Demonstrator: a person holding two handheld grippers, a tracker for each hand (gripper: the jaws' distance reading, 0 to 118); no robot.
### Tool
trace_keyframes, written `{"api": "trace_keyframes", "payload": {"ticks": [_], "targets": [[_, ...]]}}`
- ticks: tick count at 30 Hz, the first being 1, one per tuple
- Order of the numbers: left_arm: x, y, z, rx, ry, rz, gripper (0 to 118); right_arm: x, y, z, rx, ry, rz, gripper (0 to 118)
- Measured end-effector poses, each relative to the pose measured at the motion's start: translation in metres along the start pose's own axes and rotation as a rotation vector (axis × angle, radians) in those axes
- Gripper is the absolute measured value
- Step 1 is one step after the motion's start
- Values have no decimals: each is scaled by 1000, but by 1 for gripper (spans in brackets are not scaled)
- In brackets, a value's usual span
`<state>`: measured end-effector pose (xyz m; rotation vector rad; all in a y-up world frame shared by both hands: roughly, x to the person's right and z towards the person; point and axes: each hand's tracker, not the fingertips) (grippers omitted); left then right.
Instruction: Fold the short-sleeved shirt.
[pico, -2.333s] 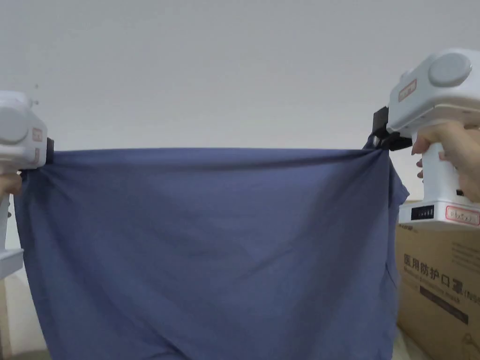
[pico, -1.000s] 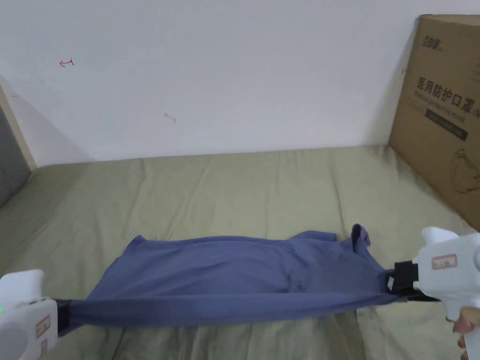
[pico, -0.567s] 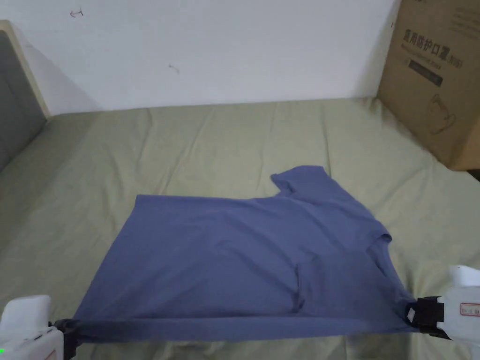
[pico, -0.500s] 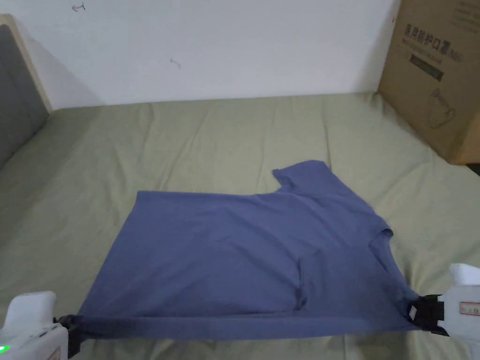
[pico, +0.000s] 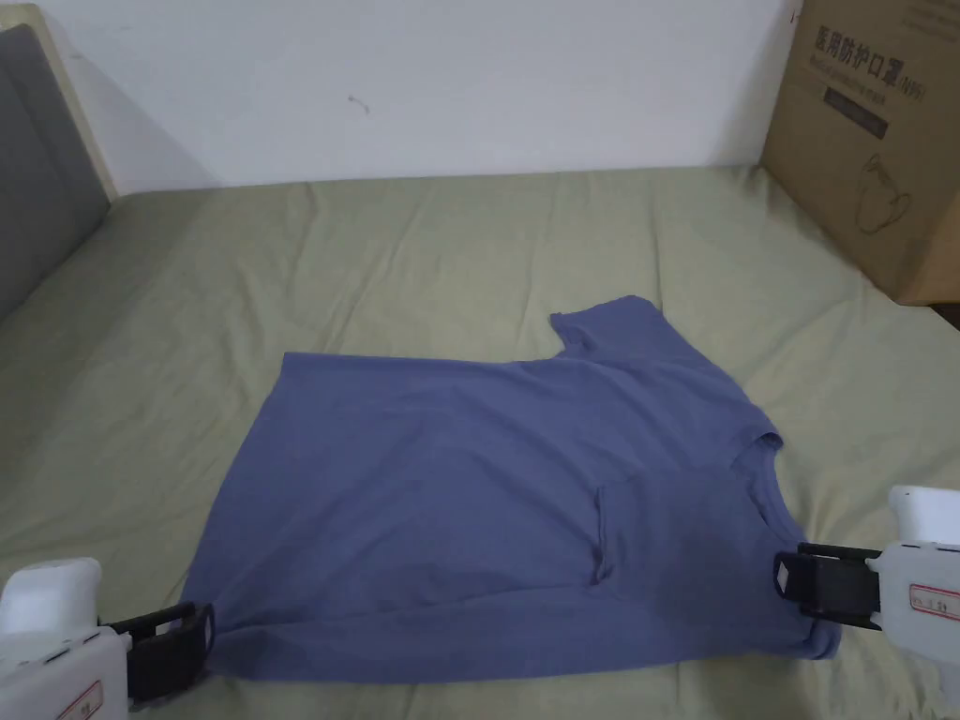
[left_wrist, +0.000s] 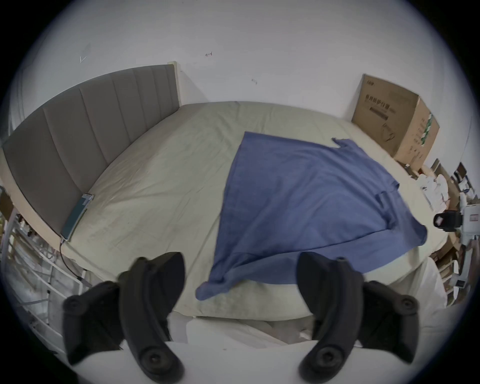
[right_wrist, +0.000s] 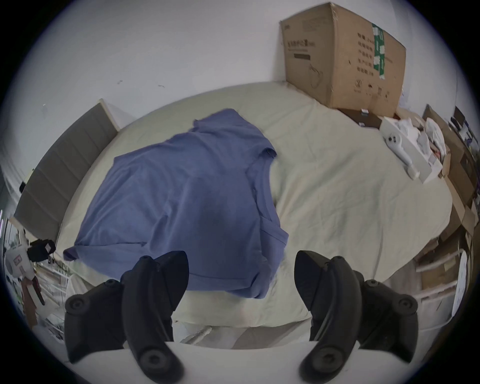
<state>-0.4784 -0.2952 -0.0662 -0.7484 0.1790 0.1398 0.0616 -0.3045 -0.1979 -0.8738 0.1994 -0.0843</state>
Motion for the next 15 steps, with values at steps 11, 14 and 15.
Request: {"api": "trace_keyframes", "payload": {"ticks": [11,14,15], "targets": [[5,-27,1,0,64,-9,11,-3,-36,-11,-55,18,-79,0],[-5,-22,-12,-24,107,-12,98,1,-35,-12,-64,32,-114,0],[-6,-21,-19,-28,108,-16,108,1,-36,-13,-65,30,-115,0]]}}
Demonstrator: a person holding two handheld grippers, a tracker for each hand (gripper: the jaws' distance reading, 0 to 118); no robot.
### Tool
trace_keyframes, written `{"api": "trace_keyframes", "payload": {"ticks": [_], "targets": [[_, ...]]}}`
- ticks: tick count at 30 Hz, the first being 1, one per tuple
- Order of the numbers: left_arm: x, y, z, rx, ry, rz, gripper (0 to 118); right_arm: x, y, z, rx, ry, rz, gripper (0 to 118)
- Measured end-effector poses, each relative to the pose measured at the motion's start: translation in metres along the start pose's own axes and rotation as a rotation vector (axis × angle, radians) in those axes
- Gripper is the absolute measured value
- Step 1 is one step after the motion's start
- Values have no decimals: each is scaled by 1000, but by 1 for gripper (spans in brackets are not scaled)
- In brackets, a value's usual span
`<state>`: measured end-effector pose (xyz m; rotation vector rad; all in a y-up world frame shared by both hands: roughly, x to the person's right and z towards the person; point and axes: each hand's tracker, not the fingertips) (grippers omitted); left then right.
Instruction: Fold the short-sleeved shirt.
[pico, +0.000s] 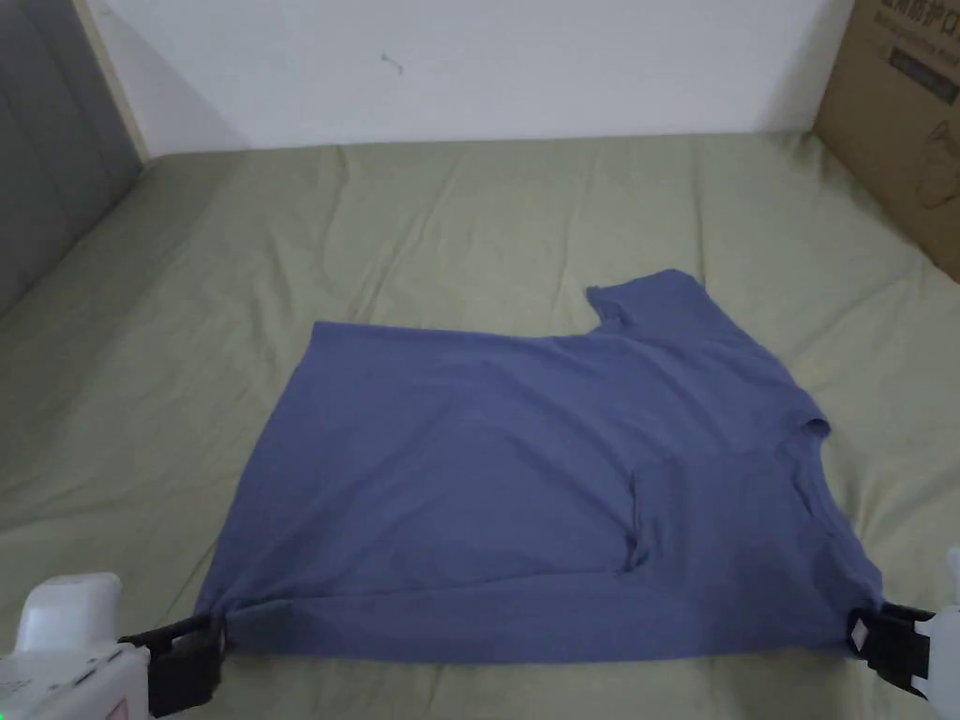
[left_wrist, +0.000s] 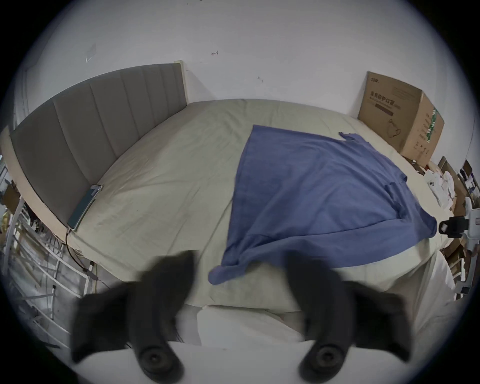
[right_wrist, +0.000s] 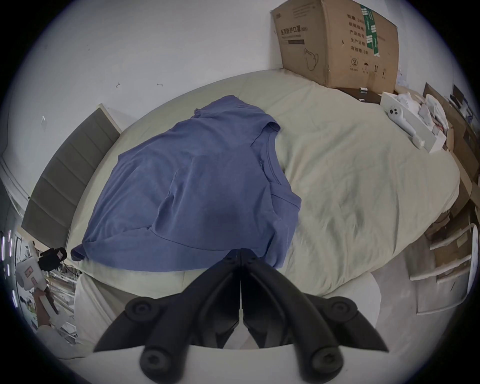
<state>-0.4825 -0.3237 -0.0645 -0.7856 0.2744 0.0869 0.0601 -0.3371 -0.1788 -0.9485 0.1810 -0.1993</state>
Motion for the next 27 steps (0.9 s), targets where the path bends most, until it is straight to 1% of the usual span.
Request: {"api": "trace_keyframes", "payload": {"ticks": [2,5,6,7,8,9,10,11,14,15,16,17,18,19,20,23,24,25,26,27], "targets": [[-2,2,-15,-26,-9,-11,101,1,0,-4,-10,-7,-1,0],[2,2,-38,-98,-36,-24,99,5,-1,-9,-33,-1,-18,0],[3,1,-45,-105,-54,-21,84,6,-1,-11,-42,0,-24,0],[5,0,-53,-135,-60,-10,55,7,-3,-13,-50,-2,-30,0],[10,-1,-57,-167,-66,-17,10,7,-4,-14,-56,-6,-32,0],[14,-3,-56,-131,-36,-38,0,8,-5,-14,-60,-9,-33,0],[21,0,-55,-148,-34,-102,0,8,-5,-13,-61,-9,-33,0],[27,1,-54,-153,-36,-132,0,8,-6,-13,-63,-4,-30,0],[23,-1,-52,-160,-50,-89,0,9,-3,-13,-59,11,-25,0],[24,1,-51,-154,-40,-85,0,8,-1,-12,-58,6,-19,3],[24,5,-49,-146,-32,-77,0,6,2,-11,-54,-12,3,15],[15,3,-47,-141,-35,-67,0,4,5,-9,-41,-45,40,40],[13,6,-45,-136,-38,-55,0,3,9,-7,-24,-57,55,78],[12,10,-42,-128,-49,-36,0,4,13,-7,-11,-61,65,92],[12,13,-40,-124,-61,-24,0,5,18,-7,-1,-64,77,93],[10,14,-37,-123,-60,-30,0,8,32,-19,-28,-94,114,93],[12,15,-37,-124,-59,-36,0,10,33,-26,-38,-85,132,90],[10,12,-39,-127,-58,-40,0,11,33,-35,-65,-89,156,75],[10,11,-40,-131,-56,-43,0,13,32,-45,-106,-116,186,36],[11,12,-41,-134,-55,-45,0,13,30,-52,-132,-133,211,3]]}}
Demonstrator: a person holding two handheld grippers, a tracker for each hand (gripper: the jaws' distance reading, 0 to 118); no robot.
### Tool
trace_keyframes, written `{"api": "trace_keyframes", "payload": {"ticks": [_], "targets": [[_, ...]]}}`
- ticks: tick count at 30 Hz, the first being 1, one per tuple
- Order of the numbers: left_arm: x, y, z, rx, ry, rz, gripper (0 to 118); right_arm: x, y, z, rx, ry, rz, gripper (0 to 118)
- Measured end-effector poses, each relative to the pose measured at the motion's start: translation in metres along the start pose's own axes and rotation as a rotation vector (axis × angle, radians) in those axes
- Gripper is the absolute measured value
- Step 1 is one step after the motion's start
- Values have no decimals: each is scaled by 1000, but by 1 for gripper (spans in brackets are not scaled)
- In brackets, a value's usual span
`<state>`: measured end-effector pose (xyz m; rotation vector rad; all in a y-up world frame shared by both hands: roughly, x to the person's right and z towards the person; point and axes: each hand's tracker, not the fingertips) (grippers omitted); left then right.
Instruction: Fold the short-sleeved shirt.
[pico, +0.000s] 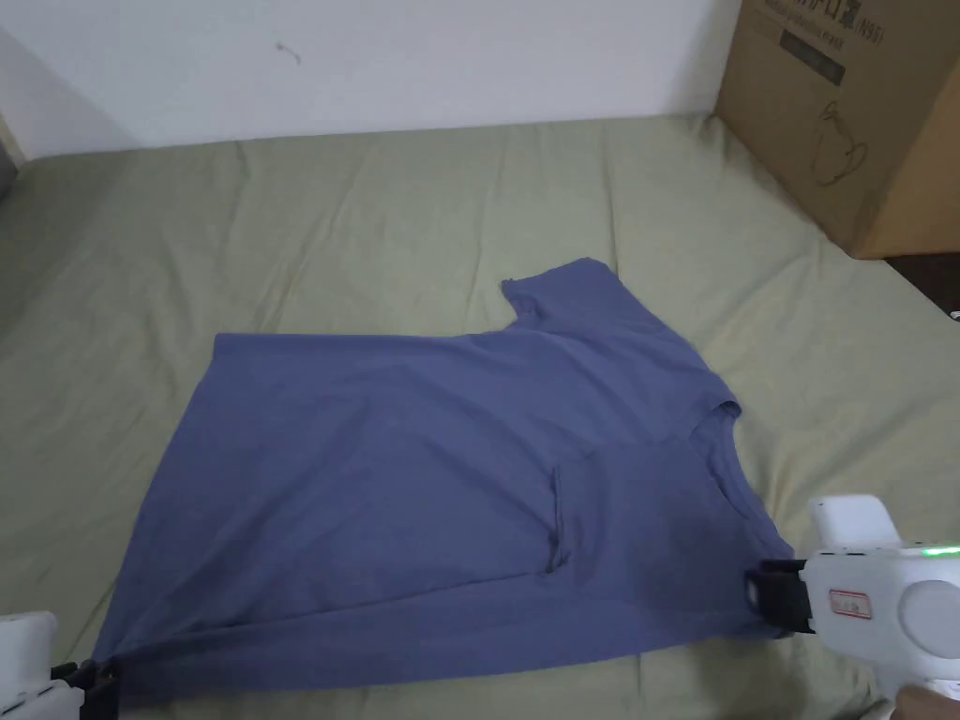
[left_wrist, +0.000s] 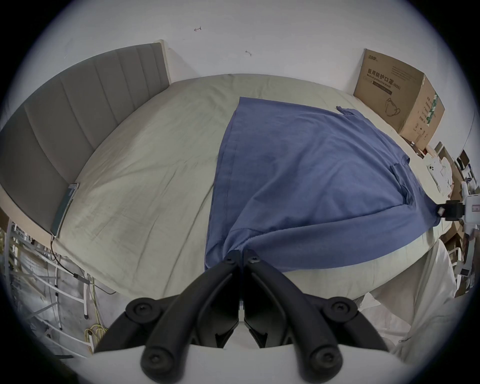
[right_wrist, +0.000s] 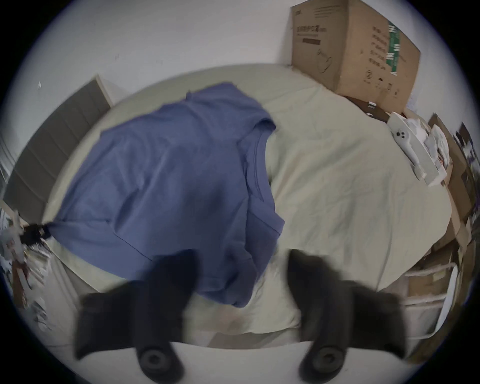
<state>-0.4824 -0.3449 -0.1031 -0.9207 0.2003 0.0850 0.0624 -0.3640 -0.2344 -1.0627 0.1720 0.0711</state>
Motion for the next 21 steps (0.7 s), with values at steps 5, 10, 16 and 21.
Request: {"api": "trace_keyframes", "payload": {"ticks": [5,10,16,21], "targets": [[-3,-1,1,-23,-1,5,0,-5,-6,8,39,17,-50,3],[-3,21,22,14,-21,9,0,0,16,38,96,53,-82,3],[1,96,7,65,14,-17,0,16,81,40,166,113,-171,3],[12,147,-67,-7,24,-98,2,20,119,-18,63,84,-182,3]]}}
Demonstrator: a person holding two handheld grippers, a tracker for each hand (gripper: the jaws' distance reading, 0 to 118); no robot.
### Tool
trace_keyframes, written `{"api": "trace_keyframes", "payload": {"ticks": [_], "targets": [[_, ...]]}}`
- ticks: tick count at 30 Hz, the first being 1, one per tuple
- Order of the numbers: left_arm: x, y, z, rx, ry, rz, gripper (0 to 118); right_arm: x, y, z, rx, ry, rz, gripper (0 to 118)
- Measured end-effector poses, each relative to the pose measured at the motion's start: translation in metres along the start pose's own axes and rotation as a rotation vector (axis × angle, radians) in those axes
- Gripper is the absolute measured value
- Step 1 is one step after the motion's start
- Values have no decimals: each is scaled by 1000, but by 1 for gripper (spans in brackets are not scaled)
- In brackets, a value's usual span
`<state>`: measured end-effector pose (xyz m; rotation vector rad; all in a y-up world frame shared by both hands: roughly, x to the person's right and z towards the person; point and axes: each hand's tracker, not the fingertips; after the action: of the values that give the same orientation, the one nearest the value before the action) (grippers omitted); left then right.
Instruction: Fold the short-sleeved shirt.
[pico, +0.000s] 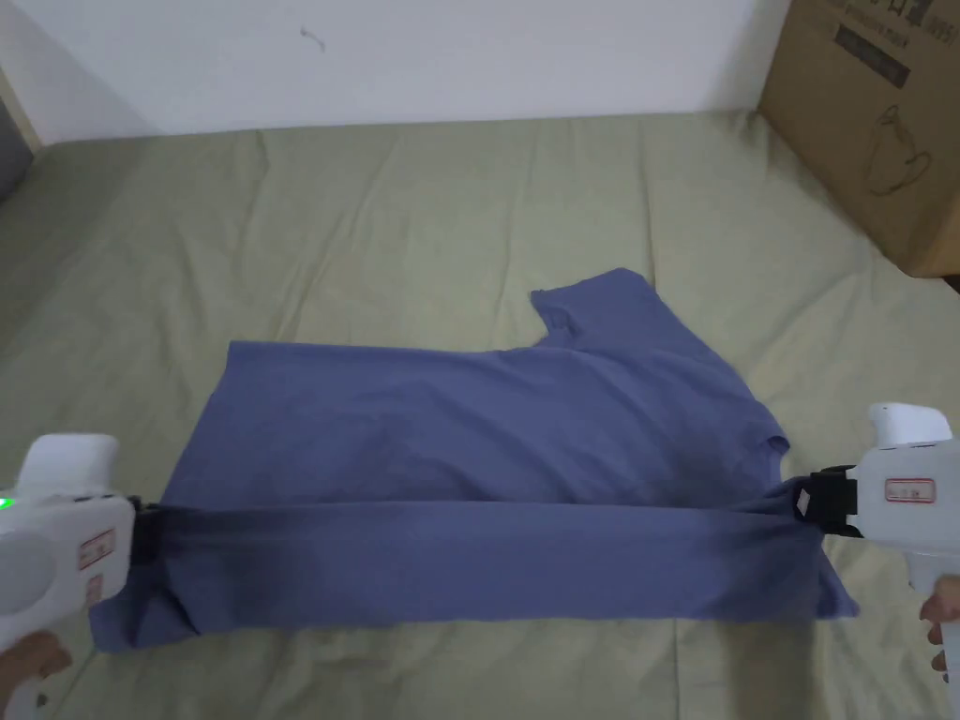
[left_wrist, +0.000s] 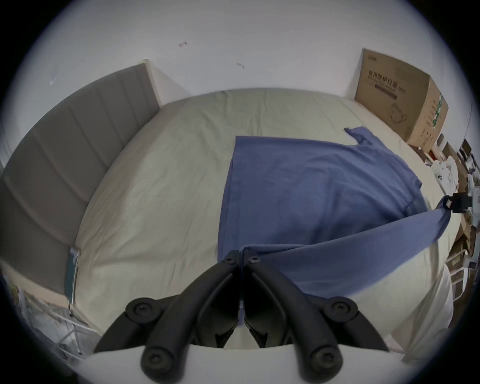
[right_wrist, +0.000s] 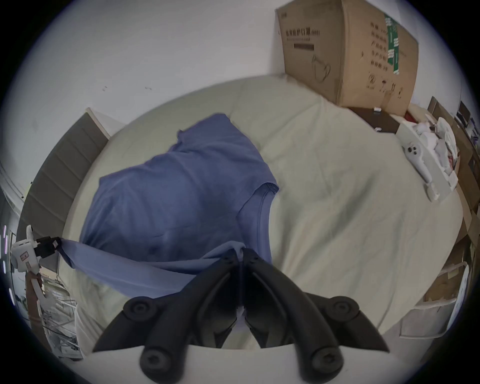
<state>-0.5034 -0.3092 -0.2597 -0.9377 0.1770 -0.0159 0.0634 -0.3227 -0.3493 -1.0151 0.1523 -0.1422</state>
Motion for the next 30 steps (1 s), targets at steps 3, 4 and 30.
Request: {"api": "trace_keyframes", "payload": {"ticks": [3,4,30], "targets": [[4,7,-47,-66,29,8,46,-2,1,-34,-64,-46,-3,21],[5,6,-56,-99,31,2,70,-6,0,-38,-77,-71,13,45],[-38,-80,-5,-19,-71,292,115,-26,-85,43,73,8,49,5]]}}
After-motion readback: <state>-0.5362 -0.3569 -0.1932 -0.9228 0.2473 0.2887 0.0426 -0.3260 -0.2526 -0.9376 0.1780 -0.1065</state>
